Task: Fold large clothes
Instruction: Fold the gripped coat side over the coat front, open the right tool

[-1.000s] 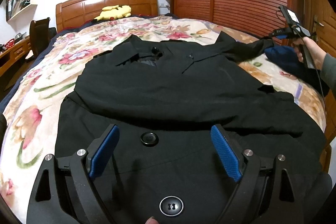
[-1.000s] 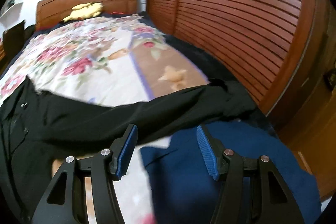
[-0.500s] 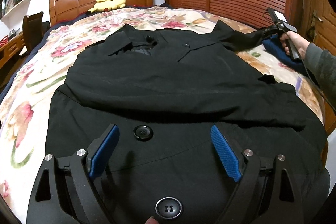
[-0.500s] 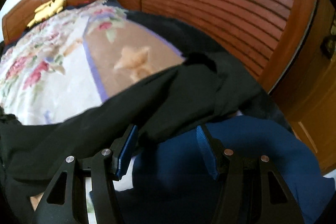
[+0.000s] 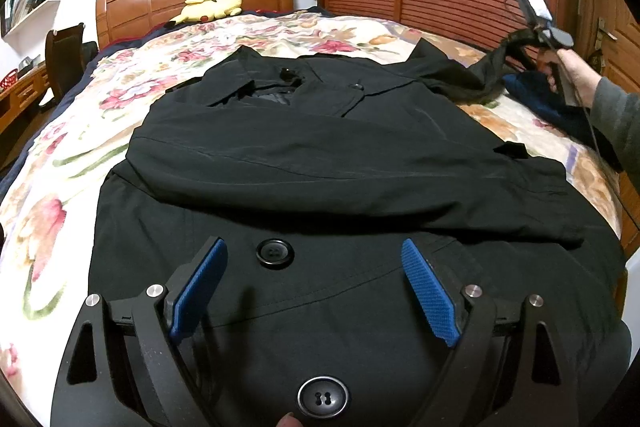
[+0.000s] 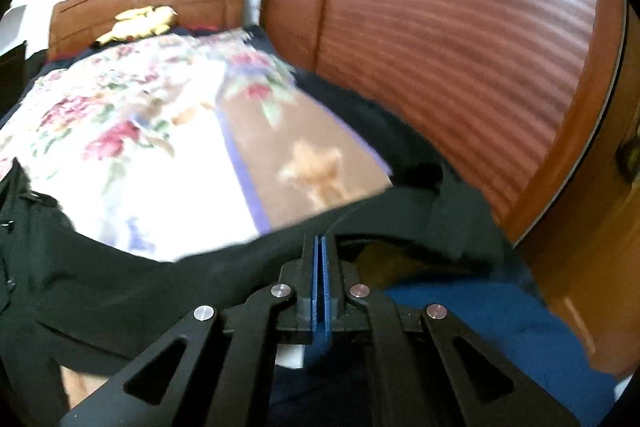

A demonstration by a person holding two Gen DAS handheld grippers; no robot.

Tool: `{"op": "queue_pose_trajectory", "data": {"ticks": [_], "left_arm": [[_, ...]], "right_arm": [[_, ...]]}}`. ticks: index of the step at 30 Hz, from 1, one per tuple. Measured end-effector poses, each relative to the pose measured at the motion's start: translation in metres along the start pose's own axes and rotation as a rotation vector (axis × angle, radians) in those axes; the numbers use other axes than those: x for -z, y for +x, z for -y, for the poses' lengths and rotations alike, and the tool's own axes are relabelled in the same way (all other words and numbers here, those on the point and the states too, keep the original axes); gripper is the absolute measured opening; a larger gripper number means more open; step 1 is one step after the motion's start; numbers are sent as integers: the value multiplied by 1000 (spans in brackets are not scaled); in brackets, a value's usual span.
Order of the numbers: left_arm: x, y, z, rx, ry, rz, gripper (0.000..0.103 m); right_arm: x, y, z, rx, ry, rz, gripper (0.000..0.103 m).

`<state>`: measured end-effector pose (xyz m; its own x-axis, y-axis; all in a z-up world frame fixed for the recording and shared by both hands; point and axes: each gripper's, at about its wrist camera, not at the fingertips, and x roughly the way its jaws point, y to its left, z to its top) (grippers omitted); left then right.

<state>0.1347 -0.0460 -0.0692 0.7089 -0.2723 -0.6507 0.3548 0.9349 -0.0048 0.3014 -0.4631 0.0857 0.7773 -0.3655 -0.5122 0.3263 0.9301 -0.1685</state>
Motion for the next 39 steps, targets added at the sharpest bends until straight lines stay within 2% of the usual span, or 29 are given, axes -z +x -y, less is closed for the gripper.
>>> {"op": "queue_pose_trajectory", "data": {"ticks": [3,12,23,27,31,33,34,35,36,37,38,39], "left_arm": [[0,-2,-1,-3,-5,10,89],[0,-8,-2,-12,-10,36,89],[1,-21,-13,-13,-55,67,89],[3,-23,-19,-17,-69,68,89],[5,-27,-23,-20,-68,76,89],[6,-30,-25,-21,-70,81,89],[7,-31,-26,-21,-71,82,89],[7,-32,-28,-21,-74,82,89],[7,-32,-29,-21,-76,83,89],[8,-32,-30,-22,-77,82,89],[8,-32,-30,-22,-76,82,89],[8,-32,-30,-23,-76,81,89]], "right_arm": [[-2,-36,-13,-48,-27,57,1],[14,-139,-72,-199,-164,147,1],[52,-255,-152,-433,-377,260,0],[65,-272,-159,-453,-436,270,0],[75,-248,-139,-404,-379,191,0],[85,-234,-129,-372,-351,136,6],[93,-226,-124,-356,-342,107,15],[99,-220,-119,-337,-337,88,30],[106,-214,-113,-317,-331,71,40],[112,-205,-106,-302,-322,50,59],[117,-198,-102,-298,-313,29,70],[123,-188,-96,-296,-304,4,72]]}}
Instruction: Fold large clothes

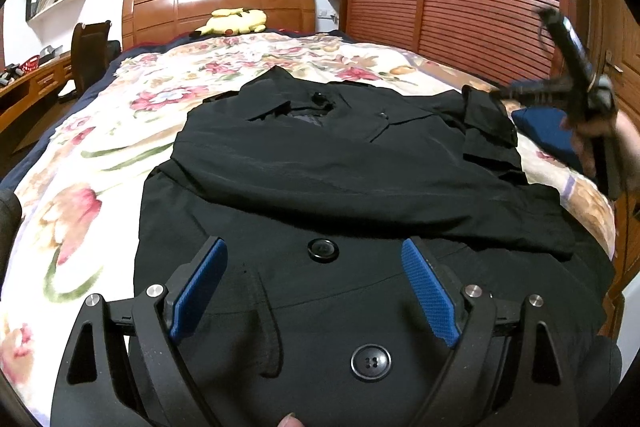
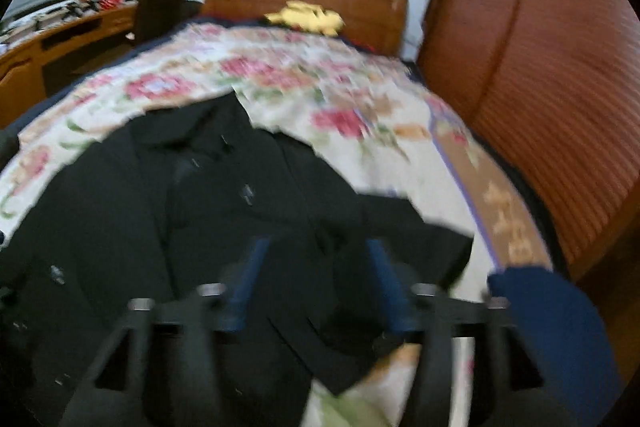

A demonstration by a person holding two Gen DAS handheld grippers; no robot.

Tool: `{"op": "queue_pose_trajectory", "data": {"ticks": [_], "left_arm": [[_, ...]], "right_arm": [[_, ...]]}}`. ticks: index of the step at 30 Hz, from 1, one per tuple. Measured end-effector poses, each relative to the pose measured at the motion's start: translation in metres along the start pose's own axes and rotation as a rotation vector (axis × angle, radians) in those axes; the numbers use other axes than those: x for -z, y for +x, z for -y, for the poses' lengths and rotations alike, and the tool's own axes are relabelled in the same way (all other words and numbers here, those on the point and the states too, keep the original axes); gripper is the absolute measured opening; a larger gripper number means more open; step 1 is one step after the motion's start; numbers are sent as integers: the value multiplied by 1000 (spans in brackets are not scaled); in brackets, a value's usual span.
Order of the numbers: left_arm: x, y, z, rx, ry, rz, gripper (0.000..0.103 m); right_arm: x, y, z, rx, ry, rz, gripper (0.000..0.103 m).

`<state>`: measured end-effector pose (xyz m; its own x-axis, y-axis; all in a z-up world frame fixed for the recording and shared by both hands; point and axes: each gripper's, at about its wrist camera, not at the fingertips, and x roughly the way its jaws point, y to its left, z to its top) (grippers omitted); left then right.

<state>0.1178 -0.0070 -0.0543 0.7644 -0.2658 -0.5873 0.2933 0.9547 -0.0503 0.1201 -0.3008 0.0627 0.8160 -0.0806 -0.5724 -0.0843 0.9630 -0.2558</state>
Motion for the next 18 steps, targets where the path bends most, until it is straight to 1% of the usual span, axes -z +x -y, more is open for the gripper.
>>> {"op": "queue_pose_trajectory", "data": {"ticks": [2,4,7,8,10,14,15,16,17,18], "left_arm": [[0,0,0,1,0,0,89],[0,0,-2,0,-2,-3,89],[1,0,-4,-2,-1,-6,89],[2,0,-3,-3,-1,-6,89],[1,2,-3,-5,1,-7,89],[1,1,-3,-4,1,-8,89],[1,1,-3,-3,0,-8,89],[1,2,-2,-3,0,-8,89],[1,2,-3,-3,0,-8,89],[1,1,-3,-2,0,-7,89]], "right_arm": [[13,15,9,8,15,-52,73],[17,26,15,32,28,-94,73],[26,50,26,1,72,-192,74],[29,55,24,19,62,-216,74],[32,65,27,59,31,-241,74],[39,69,32,31,51,-247,74],[37,79,31,27,42,-248,73],[41,77,28,13,18,-249,62],[41,85,30,9,-13,-254,48],[39,77,26,24,-42,-255,40]]}}
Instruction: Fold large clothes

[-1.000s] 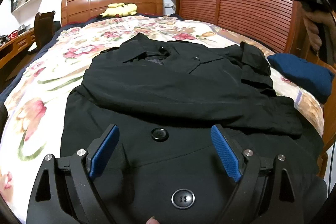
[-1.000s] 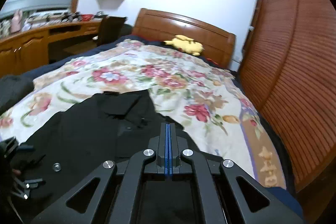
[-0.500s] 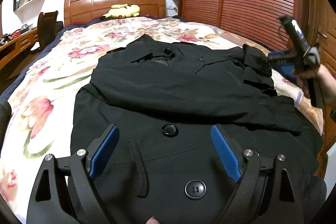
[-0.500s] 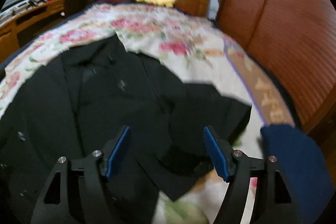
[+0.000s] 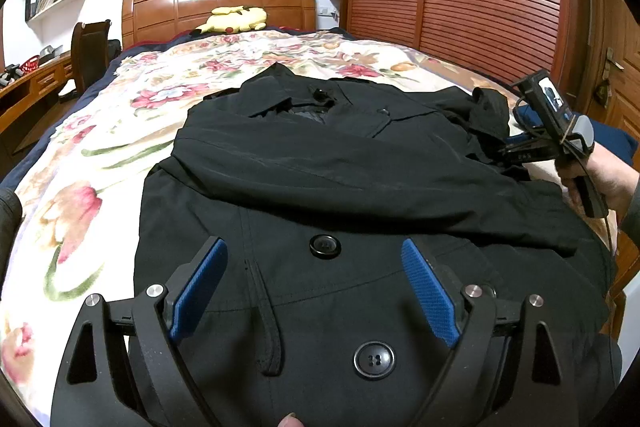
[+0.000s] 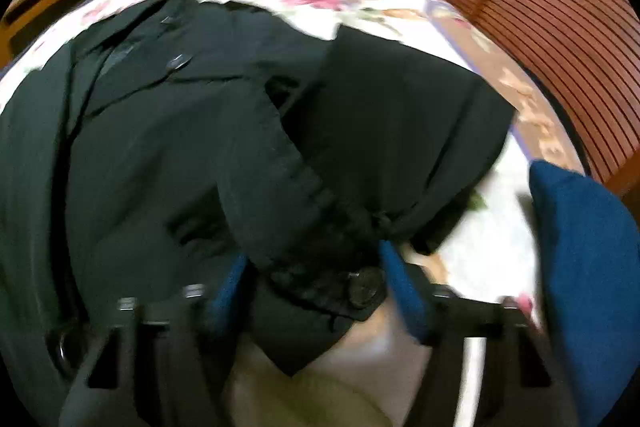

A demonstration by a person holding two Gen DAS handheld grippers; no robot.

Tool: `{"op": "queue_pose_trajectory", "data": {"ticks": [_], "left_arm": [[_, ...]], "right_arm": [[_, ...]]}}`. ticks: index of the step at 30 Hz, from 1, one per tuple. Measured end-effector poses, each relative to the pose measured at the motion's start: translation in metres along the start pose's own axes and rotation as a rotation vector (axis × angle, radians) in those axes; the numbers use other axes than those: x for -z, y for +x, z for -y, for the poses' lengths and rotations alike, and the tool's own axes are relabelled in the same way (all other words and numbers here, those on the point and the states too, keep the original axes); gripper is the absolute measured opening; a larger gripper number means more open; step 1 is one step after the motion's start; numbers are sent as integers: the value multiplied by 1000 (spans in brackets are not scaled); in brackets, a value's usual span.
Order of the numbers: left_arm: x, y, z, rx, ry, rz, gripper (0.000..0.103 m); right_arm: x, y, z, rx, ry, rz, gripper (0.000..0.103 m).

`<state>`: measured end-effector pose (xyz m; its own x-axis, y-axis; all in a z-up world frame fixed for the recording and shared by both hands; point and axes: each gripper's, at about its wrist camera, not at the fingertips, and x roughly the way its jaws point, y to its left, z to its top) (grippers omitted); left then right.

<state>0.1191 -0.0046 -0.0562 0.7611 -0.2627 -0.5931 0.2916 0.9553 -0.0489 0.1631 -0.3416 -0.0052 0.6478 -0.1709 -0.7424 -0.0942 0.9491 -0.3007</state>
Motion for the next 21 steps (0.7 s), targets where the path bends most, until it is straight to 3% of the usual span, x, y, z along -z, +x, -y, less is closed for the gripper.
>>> {"op": "queue_pose_trajectory", "data": {"ticks": [2,3,13,21], "left_arm": [[0,0,0,-1,1,2,89],[0,0,1,-2,3,3,89],[1,-8,-5,-12,-2,21,89],[2,-18,-18,-36,-16,39,89]], "right_arm": [[-6,-3,-3,15,-26,-3,16],[-8,-8,-2,18,-28,5,13],[-54,-135,-25,-16,-47,322,11],[-62,-201,-104,-173,-219,433,9]]}}
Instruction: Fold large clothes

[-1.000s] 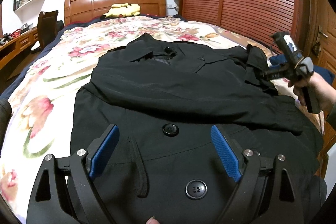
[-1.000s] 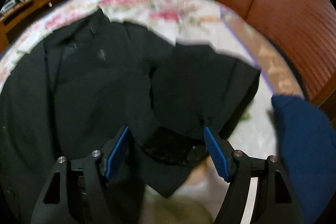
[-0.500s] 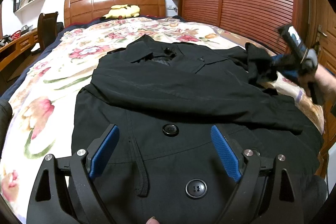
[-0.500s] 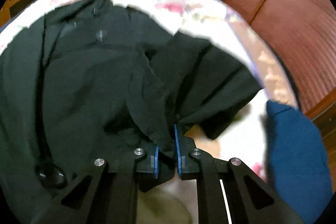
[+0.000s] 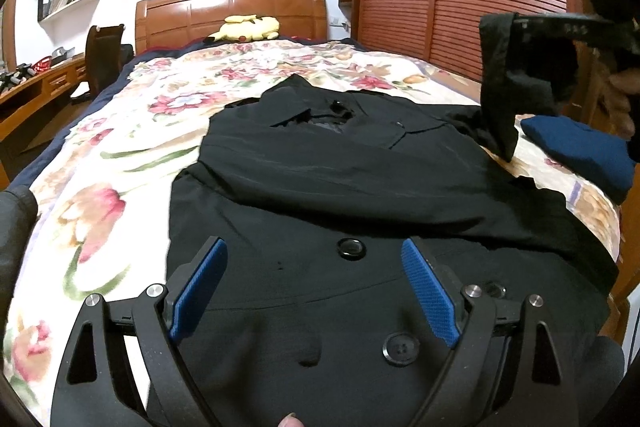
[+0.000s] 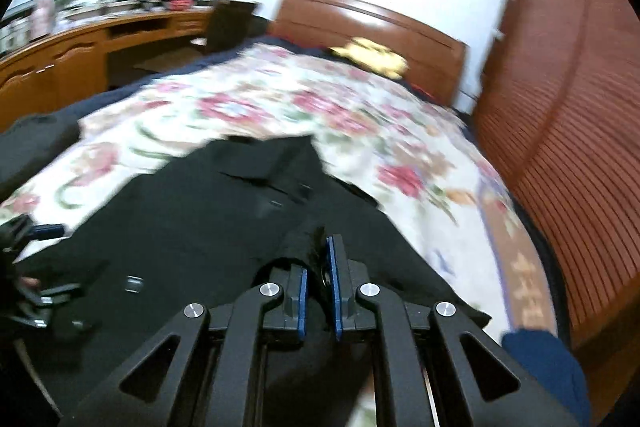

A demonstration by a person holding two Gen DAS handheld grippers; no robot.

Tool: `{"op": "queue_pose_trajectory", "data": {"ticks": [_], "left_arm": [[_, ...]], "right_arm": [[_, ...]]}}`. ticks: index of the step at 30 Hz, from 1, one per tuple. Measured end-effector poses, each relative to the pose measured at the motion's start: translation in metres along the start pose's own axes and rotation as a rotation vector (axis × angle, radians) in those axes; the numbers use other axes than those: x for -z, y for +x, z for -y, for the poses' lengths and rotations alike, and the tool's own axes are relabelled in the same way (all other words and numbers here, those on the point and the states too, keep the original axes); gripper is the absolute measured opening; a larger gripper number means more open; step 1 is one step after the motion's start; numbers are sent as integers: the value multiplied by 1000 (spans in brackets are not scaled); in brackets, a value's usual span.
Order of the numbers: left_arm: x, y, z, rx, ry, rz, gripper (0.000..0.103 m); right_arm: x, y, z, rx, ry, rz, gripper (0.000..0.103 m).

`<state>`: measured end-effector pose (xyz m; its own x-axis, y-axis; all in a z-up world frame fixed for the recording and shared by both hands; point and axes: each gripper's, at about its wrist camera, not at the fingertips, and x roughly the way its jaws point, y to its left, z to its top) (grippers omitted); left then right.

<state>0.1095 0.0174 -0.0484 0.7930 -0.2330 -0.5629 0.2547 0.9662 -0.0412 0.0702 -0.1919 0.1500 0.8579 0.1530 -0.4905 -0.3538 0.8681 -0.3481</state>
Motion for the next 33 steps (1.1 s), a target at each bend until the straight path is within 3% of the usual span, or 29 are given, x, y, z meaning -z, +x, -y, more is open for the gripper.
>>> {"op": "queue_pose_trajectory", "data": {"ticks": [9,15,18,20,22,30,33], "left_arm": [[5,-10,-24,-37,-22,11,89],[6,-12,-39,-52,-51,17,89],[5,-12,-40,-52,-57,21,89],[5,-12,-38,-52,-51,25,89],[5,-12,-35,-53,-43,29,89],[4,-10,-26,-49,-21,33,89],[3,-8,-22,-53,-12,29,89]], "right_arm": [[-11,-24,-67,-191,-58,39,8],[6,-44,-63,-243,-106,58,8],[11,-37,-53,-206,-98,40,29],[14,-30,-45,-184,-78,25,51],[15,-24,-38,-188,-44,13,60],[27,-7,-16,-159,37,-38,64],[35,1,-29,-195,15,-114,74]]}}
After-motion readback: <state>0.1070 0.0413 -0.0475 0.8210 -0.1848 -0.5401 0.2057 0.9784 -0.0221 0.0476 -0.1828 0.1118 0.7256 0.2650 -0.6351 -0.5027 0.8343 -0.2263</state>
